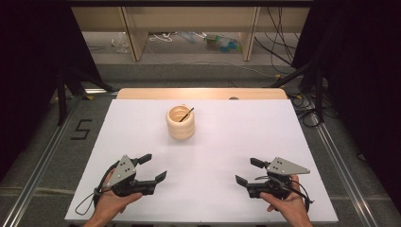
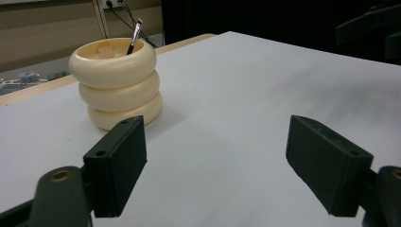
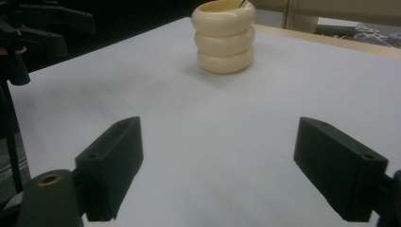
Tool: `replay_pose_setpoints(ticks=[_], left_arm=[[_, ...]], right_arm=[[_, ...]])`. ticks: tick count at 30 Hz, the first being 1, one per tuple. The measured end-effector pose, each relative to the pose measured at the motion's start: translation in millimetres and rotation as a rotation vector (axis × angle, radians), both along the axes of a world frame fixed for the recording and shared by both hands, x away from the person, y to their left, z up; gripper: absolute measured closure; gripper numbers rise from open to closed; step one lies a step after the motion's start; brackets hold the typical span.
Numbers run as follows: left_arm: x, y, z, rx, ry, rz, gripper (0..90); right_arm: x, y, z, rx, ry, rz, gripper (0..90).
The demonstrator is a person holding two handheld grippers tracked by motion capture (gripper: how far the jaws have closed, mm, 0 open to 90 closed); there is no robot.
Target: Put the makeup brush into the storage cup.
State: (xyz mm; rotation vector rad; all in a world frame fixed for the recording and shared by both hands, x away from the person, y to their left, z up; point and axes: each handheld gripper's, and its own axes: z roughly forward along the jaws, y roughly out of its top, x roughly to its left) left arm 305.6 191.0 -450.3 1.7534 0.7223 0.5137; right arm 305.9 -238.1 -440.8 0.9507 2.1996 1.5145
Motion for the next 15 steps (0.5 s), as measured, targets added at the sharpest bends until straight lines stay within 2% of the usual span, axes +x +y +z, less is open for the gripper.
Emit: replay_pose_setpoints(ticks=[2, 6, 15], left_arm=[[0.2, 0.2, 0.3, -0.005, -0.002, 0.001, 21.2], [1.0, 0.8, 0.6, -0.004, -0.005, 0.002, 21.1], [1.3, 1.0, 0.7, -0.004, -0.005, 0.003, 21.1]], right_arm=[[0.7, -1.3, 0.1, 0.001, -0.013, -0.001, 16.2], [0.4, -3.0, 0.2, 0.009, 0.0, -0.015, 16.2], [0.6, -1.8, -0.8, -0.001, -0.006, -0.016, 16.2]])
